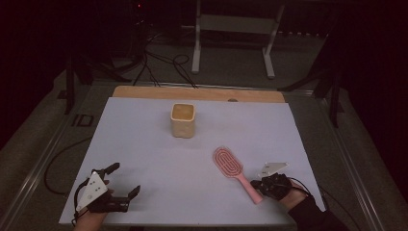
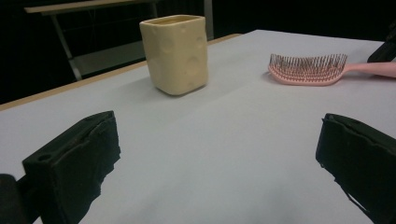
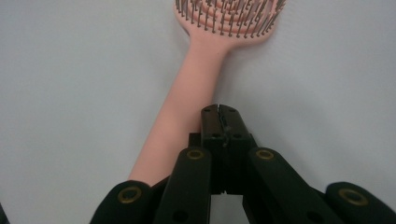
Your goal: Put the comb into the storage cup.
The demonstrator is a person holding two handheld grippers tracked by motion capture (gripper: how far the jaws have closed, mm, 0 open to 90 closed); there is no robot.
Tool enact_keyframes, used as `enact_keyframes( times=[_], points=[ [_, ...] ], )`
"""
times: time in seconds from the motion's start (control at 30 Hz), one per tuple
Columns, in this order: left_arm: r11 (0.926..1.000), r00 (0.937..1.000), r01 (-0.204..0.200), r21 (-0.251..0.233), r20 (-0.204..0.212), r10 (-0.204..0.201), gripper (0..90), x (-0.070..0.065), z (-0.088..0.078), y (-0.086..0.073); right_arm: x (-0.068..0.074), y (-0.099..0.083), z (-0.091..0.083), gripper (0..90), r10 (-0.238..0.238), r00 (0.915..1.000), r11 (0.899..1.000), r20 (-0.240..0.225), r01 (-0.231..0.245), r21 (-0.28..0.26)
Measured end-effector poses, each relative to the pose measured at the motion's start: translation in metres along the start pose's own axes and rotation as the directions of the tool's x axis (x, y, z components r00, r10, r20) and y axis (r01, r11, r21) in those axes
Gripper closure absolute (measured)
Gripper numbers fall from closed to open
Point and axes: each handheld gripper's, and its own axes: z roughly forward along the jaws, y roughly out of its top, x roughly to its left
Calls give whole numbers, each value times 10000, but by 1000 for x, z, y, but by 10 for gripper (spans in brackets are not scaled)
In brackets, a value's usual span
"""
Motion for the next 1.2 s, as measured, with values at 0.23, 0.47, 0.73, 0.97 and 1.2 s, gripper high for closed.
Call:
enact_keyframes(
  times=[0.23,0.47,0.73,0.97,1.2],
  points=[
    [10000,10000,-35,15,26,35,0,0,0,0,7,2,1,900,105,9999,9999,-62,-105,21],
    [10000,10000,-49,17,34,49,0,-1,0,0,10,4,3,900,38,10000,10000,-25,-38,41],
    [10000,10000,-45,9,46,45,0,0,0,0,8,6,1,900,83,9997,10000,208,-83,-10],
    [10000,10000,-70,30,38,70,0,-1,0,0,2,14,-13,900,205,9962,9996,851,-186,-229],
    [10000,10000,-89,20,33,88,0,-1,0,0,2,23,-25,886,379,9906,9980,1311,-309,-552]
  ],
)
